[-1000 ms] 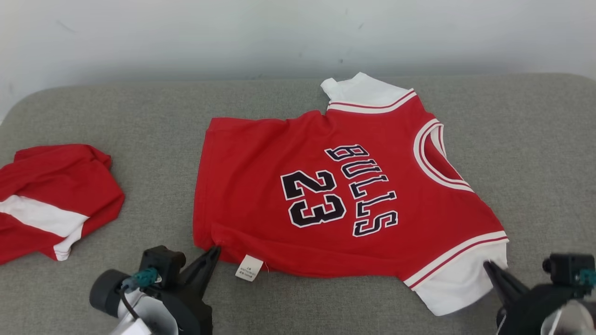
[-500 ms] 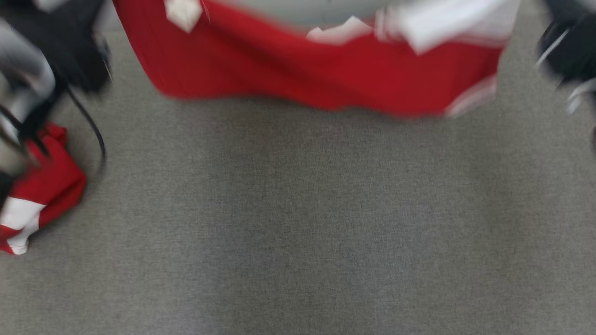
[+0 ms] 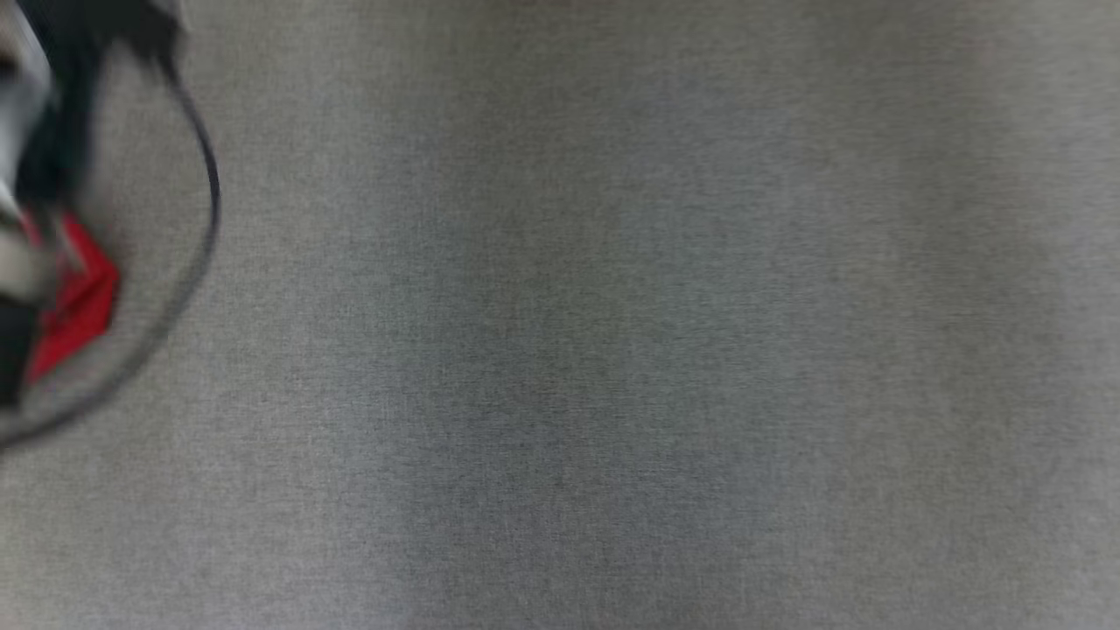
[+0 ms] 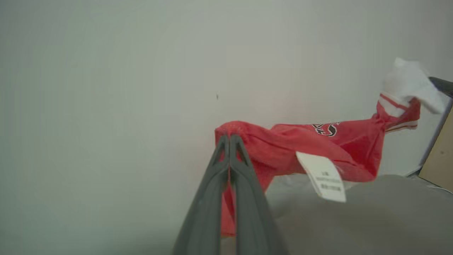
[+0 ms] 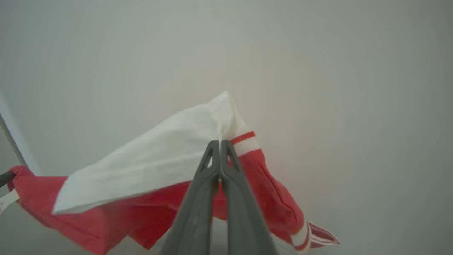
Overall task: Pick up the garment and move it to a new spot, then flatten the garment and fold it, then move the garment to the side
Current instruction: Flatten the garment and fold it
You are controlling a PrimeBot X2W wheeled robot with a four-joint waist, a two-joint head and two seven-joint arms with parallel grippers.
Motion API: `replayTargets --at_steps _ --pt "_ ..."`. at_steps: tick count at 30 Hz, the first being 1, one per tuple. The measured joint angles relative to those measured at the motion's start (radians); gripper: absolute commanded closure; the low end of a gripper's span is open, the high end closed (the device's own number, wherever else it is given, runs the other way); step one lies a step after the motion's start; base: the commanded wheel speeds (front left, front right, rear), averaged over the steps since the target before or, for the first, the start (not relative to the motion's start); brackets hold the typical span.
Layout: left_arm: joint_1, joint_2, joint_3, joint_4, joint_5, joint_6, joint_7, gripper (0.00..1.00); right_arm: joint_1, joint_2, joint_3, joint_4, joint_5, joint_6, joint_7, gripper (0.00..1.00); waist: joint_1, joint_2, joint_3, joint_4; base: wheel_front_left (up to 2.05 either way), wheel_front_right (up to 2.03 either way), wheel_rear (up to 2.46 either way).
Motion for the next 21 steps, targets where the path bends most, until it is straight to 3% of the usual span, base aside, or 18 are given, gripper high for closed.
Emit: replayTargets --at_steps 7,13,21 --pt "0.283 0.037 -0.068 0.098 -0.021 -0.009 -0.065 1.00 0.358 0.005 0.010 0.061 0.013 0.005 -0.105 1.00 -0.0013 -0.0005 -0.019 0.013 0.00 0.00 0.00" --pt "0.525 0.043 -0.129 0.106 0.010 0.002 -0.115 1.00 0.701 -0.022 0.029 0.082 0.015 0.007 -0.147 1.00 -0.0012 -0.0004 -0.100 -0.005 0.00 0.00 0.00" --pt "0.671 0.062 -0.137 0.144 -0.001 0.019 -0.140 1.00 0.871 -0.050 0.016 0.085 0.015 0.002 -0.190 1.00 -0.0011 -0.0004 -0.217 -0.028 0.00 0.00 0.00"
